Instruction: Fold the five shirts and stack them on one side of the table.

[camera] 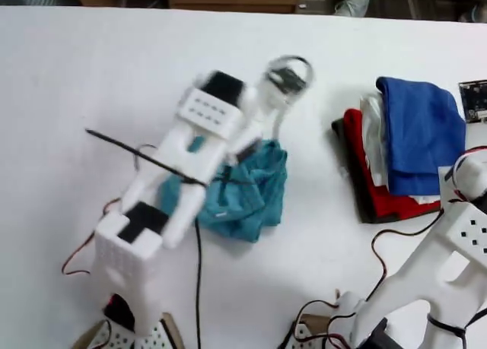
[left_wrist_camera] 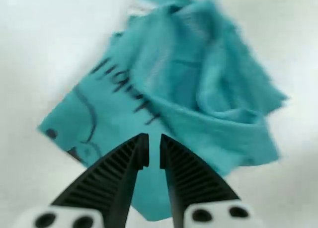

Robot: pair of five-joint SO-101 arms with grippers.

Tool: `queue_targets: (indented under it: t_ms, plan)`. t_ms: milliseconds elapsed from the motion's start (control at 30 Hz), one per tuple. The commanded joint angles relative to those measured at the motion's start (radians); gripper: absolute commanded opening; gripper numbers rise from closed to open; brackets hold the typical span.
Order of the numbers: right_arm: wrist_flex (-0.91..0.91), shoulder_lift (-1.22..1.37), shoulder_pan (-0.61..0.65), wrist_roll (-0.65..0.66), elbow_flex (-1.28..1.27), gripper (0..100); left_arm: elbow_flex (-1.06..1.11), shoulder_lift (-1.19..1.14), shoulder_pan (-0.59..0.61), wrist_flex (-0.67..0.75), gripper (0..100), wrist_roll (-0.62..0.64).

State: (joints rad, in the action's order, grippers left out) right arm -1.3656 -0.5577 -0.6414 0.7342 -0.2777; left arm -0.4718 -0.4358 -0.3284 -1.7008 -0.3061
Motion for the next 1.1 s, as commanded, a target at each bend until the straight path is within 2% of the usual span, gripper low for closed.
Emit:
queue_targets:
  t_ms: [0, 167, 367, 733, 800, 900, 1067]
  plan:
    - [0.013, -0.03, -0.019, 0.0, 0.009, 2.3, 0.054, -0.032, 0.084, 0.057, 7, 0.005]
    - [0.013, -0.03, -0.016, 0.0, 0.011, 2.3, 0.093, -0.101, 0.051, 0.143, 7, 0.002]
    - [0.013, -0.03, -0.024, 0.0, 0.011, 2.3, 0.099, -0.117, -0.086, 0.147, 7, 0.006]
    - [0.013, -0.03, -0.024, -0.002, 0.011, 2.3, 0.062, 0.018, -0.27, 0.008, 7, 0.04]
    - [0.013, -0.03, -0.024, -0.002, 0.011, 2.3, 0.053, 0.072, -0.255, 0.011, 7, 0.041]
    - [0.013, -0.03, -0.028, -0.002, 0.009, 2.3, 0.042, 0.123, -0.167, 0.032, 7, 0.041]
    - [0.019, -0.027, -0.051, 0.0, 0.008, 2.3, 0.07, 0.104, -0.029, 0.157, 7, 0.049]
